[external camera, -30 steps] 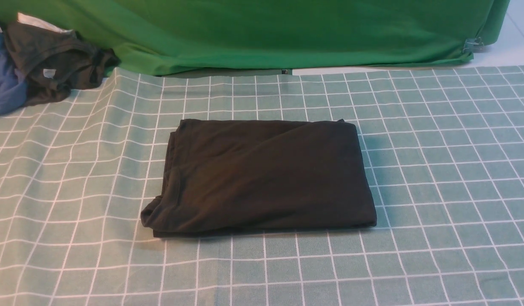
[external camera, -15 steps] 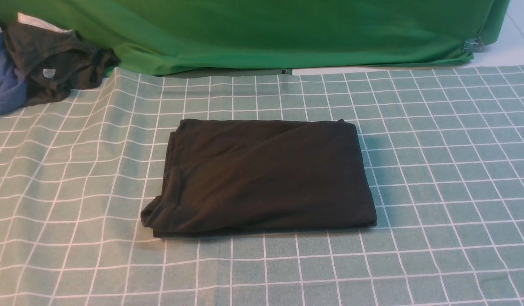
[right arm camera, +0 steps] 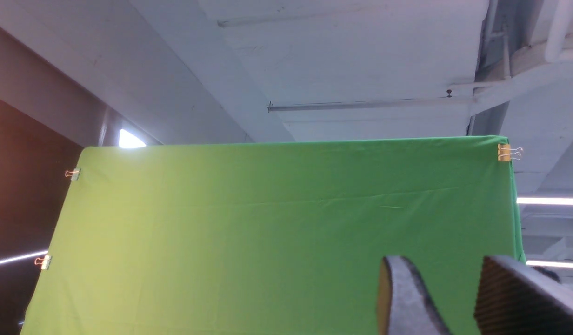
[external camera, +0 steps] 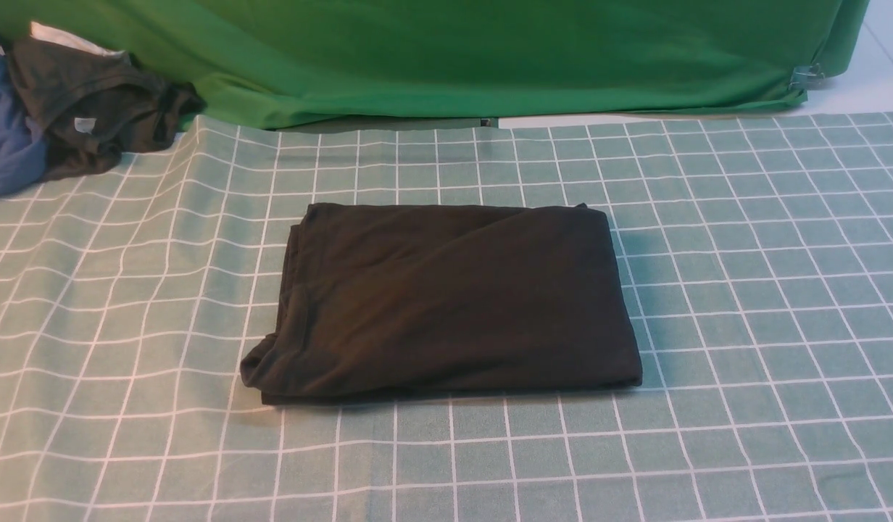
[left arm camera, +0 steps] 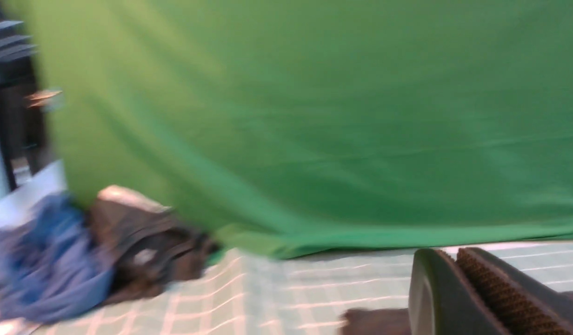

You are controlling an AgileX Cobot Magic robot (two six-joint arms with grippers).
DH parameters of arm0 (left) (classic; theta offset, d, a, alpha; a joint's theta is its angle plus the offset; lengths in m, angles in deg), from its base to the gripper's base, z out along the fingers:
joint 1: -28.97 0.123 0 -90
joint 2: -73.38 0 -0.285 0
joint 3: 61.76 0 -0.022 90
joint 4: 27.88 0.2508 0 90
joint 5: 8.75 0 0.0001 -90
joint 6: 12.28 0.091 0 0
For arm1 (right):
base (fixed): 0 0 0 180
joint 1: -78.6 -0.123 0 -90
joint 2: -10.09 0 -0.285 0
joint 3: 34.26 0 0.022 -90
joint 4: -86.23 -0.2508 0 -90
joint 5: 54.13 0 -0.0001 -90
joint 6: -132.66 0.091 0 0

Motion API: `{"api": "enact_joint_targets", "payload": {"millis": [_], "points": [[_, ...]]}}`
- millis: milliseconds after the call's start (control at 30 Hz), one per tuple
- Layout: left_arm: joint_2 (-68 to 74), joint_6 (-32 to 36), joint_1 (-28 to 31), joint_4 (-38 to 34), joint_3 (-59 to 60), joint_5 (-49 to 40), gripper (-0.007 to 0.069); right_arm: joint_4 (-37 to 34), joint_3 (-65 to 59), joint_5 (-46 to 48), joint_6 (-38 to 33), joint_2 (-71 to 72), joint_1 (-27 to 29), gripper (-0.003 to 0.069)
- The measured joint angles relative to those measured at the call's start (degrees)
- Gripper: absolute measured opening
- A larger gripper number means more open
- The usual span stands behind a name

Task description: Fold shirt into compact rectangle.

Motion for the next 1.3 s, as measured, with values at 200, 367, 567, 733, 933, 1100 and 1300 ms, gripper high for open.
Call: {"api": "enact_joint_targets", "payload": {"millis": [200,367,567,733,933,1100,1300], "points": [[-2.6,-0.1,2.6,0.6,12.9,5.3,0.0011,0.0,0.0,0.0,0.0,0.0,0.0,0.0236],[-2.7,-0.1,2.7,1.4,13.7,0.0,0.0011,0.0,0.0,0.2,0.0,0.0,0.0,0.0237],[-2.7,-0.1,2.7,0.7,13.7,-2.8,0.0011,0.0,0.0,0.2,0.0,0.0,0.0,0.0237],[-2.7,-0.2,2.7,0.7,13.7,-2.9,0.0013,0.0,0.0,0.2,0.0,0.0,0.0,0.0237],[-2.7,-0.2,2.7,0.6,13.7,-2.9,0.0013,0.0,0.0,0.2,0.0,0.0,0.0,0.0237],[-2.7,-0.2,2.7,0.6,13.7,-2.9,0.0013,0.0,0.0,0.3,0.0,0.0,0.0,0.0237],[-2.7,-0.2,2.7,0.5,13.7,-2.9,0.0013,0.0,0.0,0.3,0.0,0.0,0.0,0.0239]]}}
